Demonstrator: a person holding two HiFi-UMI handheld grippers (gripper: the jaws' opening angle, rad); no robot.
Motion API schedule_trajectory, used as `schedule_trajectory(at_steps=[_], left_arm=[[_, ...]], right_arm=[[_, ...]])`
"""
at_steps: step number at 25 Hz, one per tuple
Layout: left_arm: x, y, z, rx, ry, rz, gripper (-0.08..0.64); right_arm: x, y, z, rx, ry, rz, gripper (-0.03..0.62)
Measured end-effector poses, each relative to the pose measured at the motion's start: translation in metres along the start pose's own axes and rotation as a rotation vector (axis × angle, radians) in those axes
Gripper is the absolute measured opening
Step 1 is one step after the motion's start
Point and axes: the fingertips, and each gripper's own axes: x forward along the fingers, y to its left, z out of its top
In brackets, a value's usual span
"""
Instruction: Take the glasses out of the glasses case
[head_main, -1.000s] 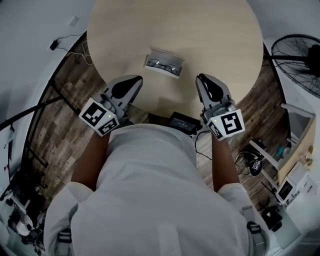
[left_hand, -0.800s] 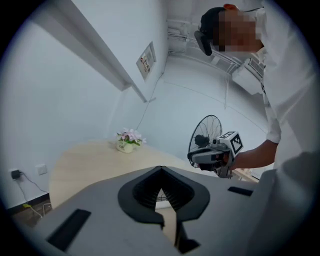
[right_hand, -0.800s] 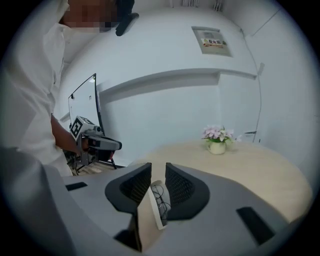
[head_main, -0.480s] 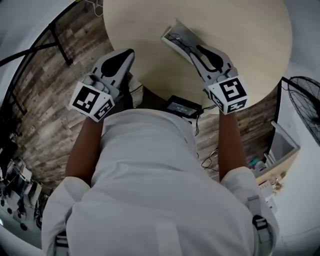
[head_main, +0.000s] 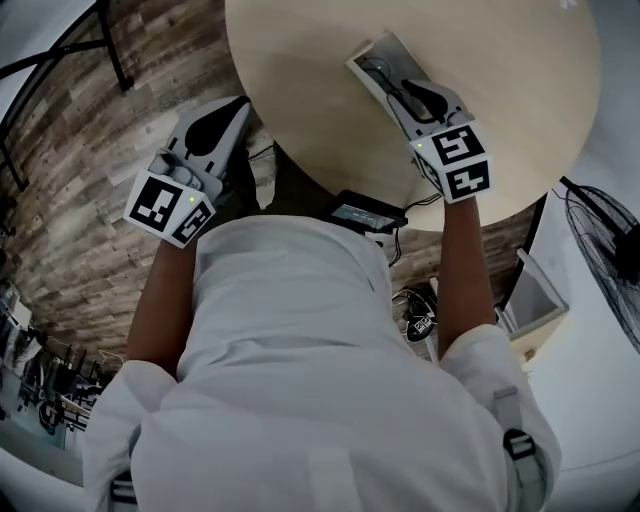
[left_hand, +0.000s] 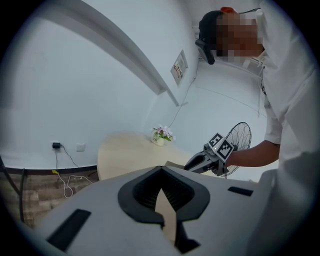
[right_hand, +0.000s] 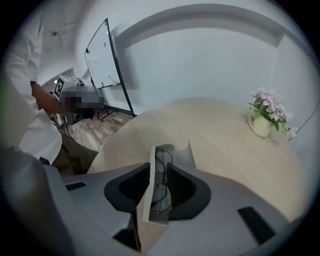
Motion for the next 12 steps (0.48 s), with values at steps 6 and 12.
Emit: schedule_trajectory(at_steps=[6,12], left_arm=[[0.000,0.003,-0.017,-0.032,0.011,0.004,0.012],[-0.004,0.002,-0.027,-0.055,0.017,0.005,0.012]], right_arm=[[0.017,-0.007,-0.015,-0.010,0.110,-0.022,0.109],[0.028,-0.014,-0.027,0.029,0.202,-0.027,0.109]])
